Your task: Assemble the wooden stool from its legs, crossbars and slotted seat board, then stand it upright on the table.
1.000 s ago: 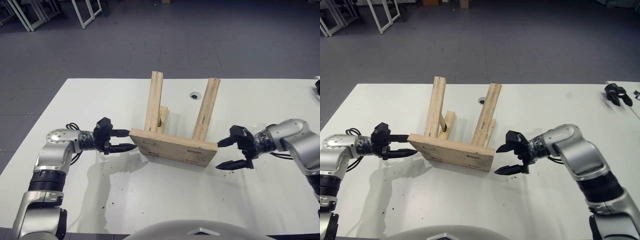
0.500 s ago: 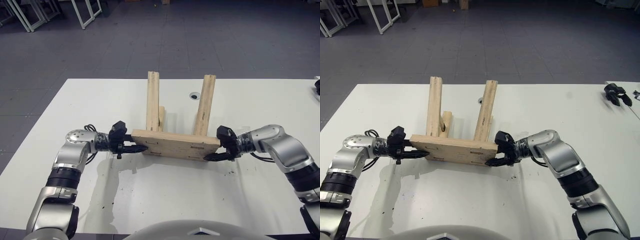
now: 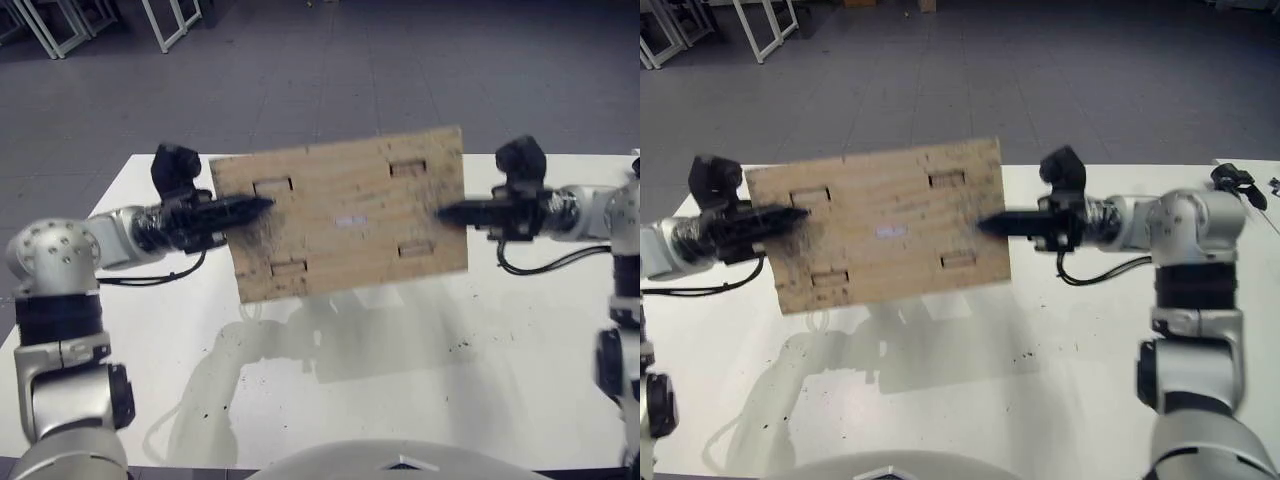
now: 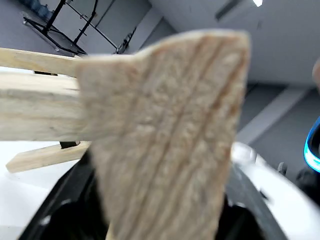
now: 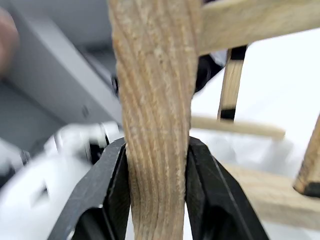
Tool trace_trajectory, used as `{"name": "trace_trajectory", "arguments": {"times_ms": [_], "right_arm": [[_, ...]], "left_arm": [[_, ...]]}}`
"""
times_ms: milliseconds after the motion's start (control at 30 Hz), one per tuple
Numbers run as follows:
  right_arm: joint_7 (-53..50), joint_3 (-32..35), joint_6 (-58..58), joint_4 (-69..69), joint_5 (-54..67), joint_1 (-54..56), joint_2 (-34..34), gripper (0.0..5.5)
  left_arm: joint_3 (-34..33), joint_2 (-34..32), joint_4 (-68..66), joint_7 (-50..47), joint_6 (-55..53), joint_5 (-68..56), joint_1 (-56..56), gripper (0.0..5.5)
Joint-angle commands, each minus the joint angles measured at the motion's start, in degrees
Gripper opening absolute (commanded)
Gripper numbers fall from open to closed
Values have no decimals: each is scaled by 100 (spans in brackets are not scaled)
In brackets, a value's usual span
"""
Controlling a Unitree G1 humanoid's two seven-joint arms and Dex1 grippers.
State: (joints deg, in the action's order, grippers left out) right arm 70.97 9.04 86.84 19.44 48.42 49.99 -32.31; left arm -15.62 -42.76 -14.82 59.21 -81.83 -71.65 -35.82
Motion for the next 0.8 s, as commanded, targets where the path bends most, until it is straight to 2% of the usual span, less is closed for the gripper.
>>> {"name": "trace_trajectory", "arguments": {"times_ms": [33,67,133,167,233,267,333,433,467,567,667,800], "right_arm": [[-3371,2218,564,2444,-1196,1406,1115,128],[-4206,2811,378,2818,-1199,1528,1296,128],[-5230,3416,75,3372,-1078,1697,1506,128],[-5771,3558,-332,3725,-817,1733,1565,128],[-5936,3434,-497,4110,-782,1713,1577,128],[-5647,3173,-329,4089,-888,1649,1584,165],[-5123,2750,-97,4032,-945,1563,1583,207],[-4288,2303,-617,4190,-962,1576,1539,280],[-3803,2156,-845,4232,-966,1587,1491,295],[-2991,2352,-1348,4587,-765,1662,1341,356],[-2548,2312,-1474,4780,-788,1661,1319,420],[-2249,2423,-1597,4863,-726,1722,1227,474]], "left_arm": [[-114,114,-3335,-1265,-1065,-123,-1786,276],[-136,127,-4041,-1527,-1066,53,-2044,296],[-392,273,-4917,-2006,-1030,548,-2342,324],[-531,379,-5574,-2350,-846,552,-2485,338],[-815,603,-6362,-3275,-110,408,-2625,342],[-956,685,-6558,-3584,163,345,-2674,342],[-1235,783,-6775,-4007,390,271,-2779,377],[-1802,853,-6921,-4660,632,214,-2839,437],[-2018,846,-6928,-4828,701,175,-2830,441],[-2449,896,-6813,-5040,718,180,-2801,441],[-2740,972,-6624,-5012,681,230,-2776,496],[-2879,934,-6311,-4732,442,421,-2752,541]]}}
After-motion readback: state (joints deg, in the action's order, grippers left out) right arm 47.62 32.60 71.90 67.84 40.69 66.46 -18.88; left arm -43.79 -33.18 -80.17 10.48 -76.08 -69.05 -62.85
